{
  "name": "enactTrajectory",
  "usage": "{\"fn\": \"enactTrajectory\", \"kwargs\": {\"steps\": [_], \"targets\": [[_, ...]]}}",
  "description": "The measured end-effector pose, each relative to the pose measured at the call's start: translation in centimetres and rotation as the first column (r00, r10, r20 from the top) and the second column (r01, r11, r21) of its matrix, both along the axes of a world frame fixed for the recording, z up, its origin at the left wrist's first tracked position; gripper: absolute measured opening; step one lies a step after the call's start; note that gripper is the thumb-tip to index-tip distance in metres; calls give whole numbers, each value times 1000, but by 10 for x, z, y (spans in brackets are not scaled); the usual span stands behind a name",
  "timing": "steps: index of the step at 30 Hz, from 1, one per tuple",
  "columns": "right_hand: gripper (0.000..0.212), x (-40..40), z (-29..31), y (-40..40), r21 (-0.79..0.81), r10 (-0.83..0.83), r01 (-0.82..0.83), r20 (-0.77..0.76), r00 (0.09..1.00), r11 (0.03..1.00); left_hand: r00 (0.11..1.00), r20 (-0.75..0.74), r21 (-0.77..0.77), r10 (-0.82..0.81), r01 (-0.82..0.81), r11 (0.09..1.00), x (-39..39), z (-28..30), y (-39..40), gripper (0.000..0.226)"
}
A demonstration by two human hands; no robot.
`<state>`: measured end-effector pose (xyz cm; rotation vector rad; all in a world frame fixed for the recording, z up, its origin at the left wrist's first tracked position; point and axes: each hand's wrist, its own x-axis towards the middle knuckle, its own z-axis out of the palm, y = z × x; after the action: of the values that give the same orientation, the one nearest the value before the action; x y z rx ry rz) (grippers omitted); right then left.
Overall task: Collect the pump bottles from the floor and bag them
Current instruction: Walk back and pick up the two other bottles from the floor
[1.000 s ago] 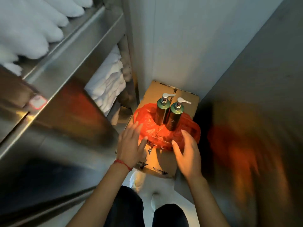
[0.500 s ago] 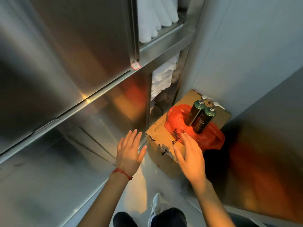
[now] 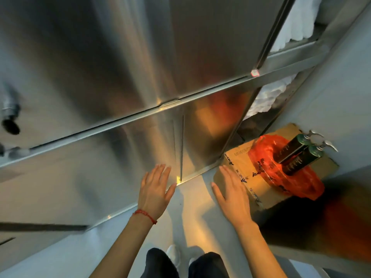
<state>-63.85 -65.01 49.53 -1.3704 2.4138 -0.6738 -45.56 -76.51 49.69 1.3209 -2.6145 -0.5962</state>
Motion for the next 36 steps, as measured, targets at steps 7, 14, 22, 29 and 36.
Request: {"fn": "enactTrajectory", "kwargs": {"steps": [7, 14, 22, 29, 36], "targets": [[53, 47, -5, -3, -8, 324, -324, 29, 946, 946, 934, 42, -40, 355, -353, 935, 76, 1, 54, 61], [49, 103, -6, 12, -32, 595, -594, 44, 803, 804, 737, 20, -7, 676, -676, 737, 147, -2, 143, 52], [51, 215, -13, 23, -28, 832, -834, 95, 547, 552, 449, 2, 0, 894, -894, 449, 241, 1, 231, 49], [53, 324, -32, 32, 19, 921, -930, 136, 366, 366, 249, 66, 15, 966, -969, 248, 331, -13, 288, 63], [53, 441, -67, 34, 110, 905, -931, 222, 363, 347, 216, 137, 95, 967, -974, 204, 443, -49, 301, 56]]}}
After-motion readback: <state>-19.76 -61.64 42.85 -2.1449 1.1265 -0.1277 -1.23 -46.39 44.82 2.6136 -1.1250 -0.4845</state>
